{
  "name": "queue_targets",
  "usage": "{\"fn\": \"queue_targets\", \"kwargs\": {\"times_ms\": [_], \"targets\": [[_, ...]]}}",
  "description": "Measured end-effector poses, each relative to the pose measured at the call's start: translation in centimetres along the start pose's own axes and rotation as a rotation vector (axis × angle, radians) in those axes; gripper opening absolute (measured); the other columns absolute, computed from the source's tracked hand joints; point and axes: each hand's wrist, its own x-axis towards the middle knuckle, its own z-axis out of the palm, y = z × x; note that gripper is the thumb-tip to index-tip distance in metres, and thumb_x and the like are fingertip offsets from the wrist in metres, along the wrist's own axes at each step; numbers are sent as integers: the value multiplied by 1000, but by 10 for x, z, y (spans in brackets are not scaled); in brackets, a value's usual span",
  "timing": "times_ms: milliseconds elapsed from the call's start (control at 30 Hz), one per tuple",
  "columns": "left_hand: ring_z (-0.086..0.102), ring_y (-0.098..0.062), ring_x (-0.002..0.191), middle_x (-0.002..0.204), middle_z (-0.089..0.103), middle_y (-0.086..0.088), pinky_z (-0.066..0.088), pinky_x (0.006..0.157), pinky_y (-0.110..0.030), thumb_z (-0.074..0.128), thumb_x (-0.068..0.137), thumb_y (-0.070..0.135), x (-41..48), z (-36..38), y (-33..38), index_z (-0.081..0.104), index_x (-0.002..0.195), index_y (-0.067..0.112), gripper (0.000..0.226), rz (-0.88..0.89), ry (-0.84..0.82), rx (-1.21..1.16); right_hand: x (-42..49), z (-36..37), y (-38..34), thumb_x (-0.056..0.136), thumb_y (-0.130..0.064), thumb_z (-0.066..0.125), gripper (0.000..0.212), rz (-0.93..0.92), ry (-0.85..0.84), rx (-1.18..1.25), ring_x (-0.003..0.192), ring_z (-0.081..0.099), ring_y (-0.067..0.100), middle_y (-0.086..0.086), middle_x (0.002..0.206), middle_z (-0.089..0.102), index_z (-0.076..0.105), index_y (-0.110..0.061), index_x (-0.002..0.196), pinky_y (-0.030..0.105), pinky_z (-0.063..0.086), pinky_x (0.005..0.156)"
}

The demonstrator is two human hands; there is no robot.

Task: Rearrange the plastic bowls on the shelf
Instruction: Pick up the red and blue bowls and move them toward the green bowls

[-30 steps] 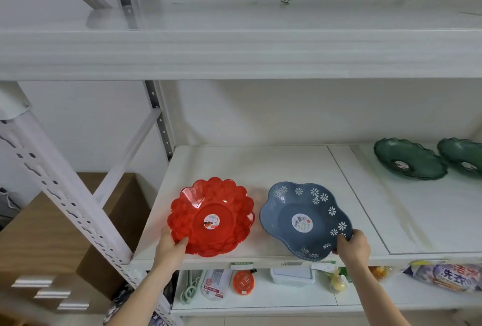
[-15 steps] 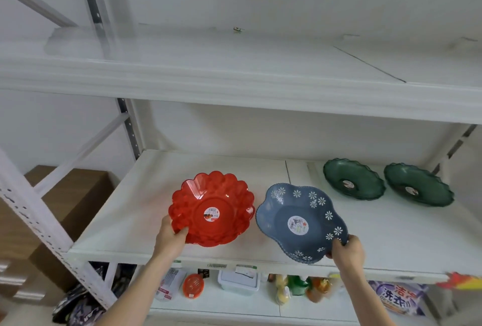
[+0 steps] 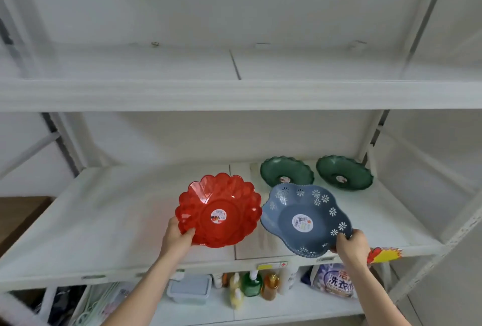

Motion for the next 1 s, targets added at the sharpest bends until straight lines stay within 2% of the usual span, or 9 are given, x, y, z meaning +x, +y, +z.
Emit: {"fn": "queue_targets", "kwargs": {"times_ms": [67, 133, 300, 433, 533, 700, 767, 900, 1000], "targets": [[66, -25, 103, 111, 67, 0, 55, 90, -50, 61, 71, 31, -1, 39, 7, 50, 116, 30, 47, 16, -14, -16, 39, -16, 15, 78, -14, 51, 17, 10, -4, 8, 72, 68, 36, 21, 77, 69, 59, -2, 87, 46, 57, 69], [66, -25, 105, 114, 66, 0, 55, 90, -50, 62, 71, 33, -13, 80, 21, 49, 119, 31, 49, 14, -19, -40, 80, -30, 29, 77, -14, 49, 19, 8, -35, 32, 70, 69, 35, 20, 79, 69, 59, -3, 89, 49, 58, 68], [63, -26, 109, 118, 63, -2, 53, 94, -50, 62, 83, 22, -42, 183, 51, 46, 124, 27, 45, -12, -14, -83, 129, -77, 24, 84, -8, 48, 16, -13, -85, 36, 62, 70, 33, 22, 81, 70, 57, 0, 95, 37, 58, 56], [62, -24, 109, 118, 63, 1, 53, 94, -50, 62, 87, 24, -58, 251, 72, 46, 124, 29, 41, -19, -30, -81, 167, -94, 39, 87, -5, 47, 16, -2, -114, 52, 72, 69, 40, 20, 90, 67, 52, 0, 101, 48, 60, 65], [62, -22, 108, 115, 62, 3, 52, 96, -48, 60, 88, 26, -65, 288, 85, 43, 121, 34, 38, -18, -37, -40, 184, -104, 46, 90, -1, 44, 12, 12, -128, 99, 69, 69, 42, 18, 88, 65, 50, 1, 100, 48, 60, 64], [61, -23, 109, 116, 61, 1, 52, 97, -45, 58, 91, 19, -66, 331, 100, 43, 127, 26, 40, -23, -53, -24, 238, -91, 102, 85, -20, 48, 19, 69, -170, 102, 69, 70, 39, 23, 87, 70, 53, -6, 98, 57, 58, 72], [61, -23, 109, 118, 62, 0, 52, 96, -46, 58, 90, 20, -63, 344, 99, 43, 126, 27, 40, -20, -57, -21, 226, -101, 93, 92, -11, 49, 14, 123, -175, 152, 69, 69, 41, 22, 82, 66, 49, -2, 103, 54, 58, 70], [60, -23, 110, 116, 61, 2, 51, 97, -45, 59, 90, 20, -56, 367, 90, 43, 127, 28, 41, -47, -59, -15, 228, -105, 97, 96, -3, 47, 15, 191, -244, 322, 66, 65, 35, 27, 95, 62, 42, -1, 110, 35, 57, 44], [62, -23, 110, 118, 63, 3, 53, 94, -47, 61, 86, 25, -44, 382, 73, 44, 121, 35, 40, -67, -77, -32, 239, -97, 108, 97, -7, 49, 19, 208, -297, 380, 71, 67, 36, 29, 104, 62, 42, -4, 114, 32, 57, 44]]}}
